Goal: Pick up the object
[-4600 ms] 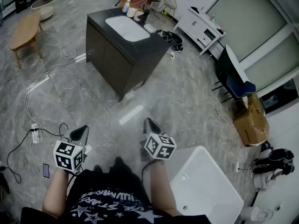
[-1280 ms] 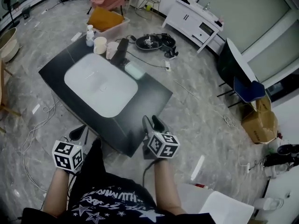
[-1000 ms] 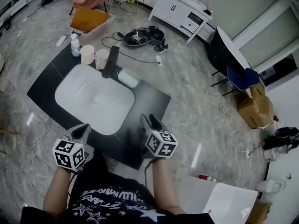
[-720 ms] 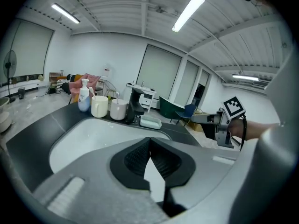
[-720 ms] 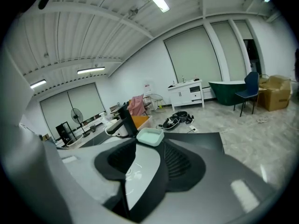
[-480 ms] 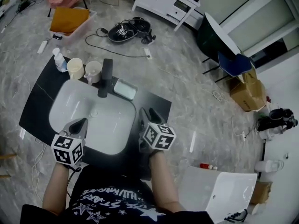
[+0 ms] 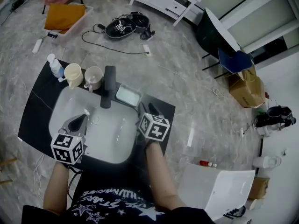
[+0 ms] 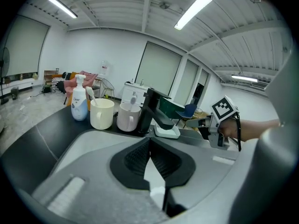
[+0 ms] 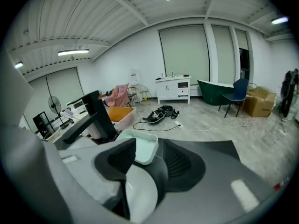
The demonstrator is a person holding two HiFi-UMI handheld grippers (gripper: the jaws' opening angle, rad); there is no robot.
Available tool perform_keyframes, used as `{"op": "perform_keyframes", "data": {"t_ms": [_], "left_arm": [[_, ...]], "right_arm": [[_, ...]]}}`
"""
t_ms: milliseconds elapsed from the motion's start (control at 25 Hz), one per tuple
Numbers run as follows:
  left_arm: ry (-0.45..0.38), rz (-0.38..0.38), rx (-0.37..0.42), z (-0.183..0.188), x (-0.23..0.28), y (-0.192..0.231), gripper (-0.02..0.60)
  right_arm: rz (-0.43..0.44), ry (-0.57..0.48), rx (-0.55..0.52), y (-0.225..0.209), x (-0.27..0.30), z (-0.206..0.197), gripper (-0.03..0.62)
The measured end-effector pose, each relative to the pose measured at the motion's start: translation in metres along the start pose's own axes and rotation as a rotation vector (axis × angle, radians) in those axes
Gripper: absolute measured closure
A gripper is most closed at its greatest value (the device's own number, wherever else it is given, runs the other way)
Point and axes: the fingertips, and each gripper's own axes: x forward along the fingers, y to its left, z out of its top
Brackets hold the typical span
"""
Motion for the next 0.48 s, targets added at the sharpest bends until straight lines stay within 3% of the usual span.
{"op": "perform_keyframes", "data": {"t_ms": [480], "left_arm": [[0.061,-0.021,-0.047,-0.016,0.025,0.018,0.572]], "right_arm": [[-0.059,0.121,-0.032,-0.004,0.059,-0.021,0.453]]}}
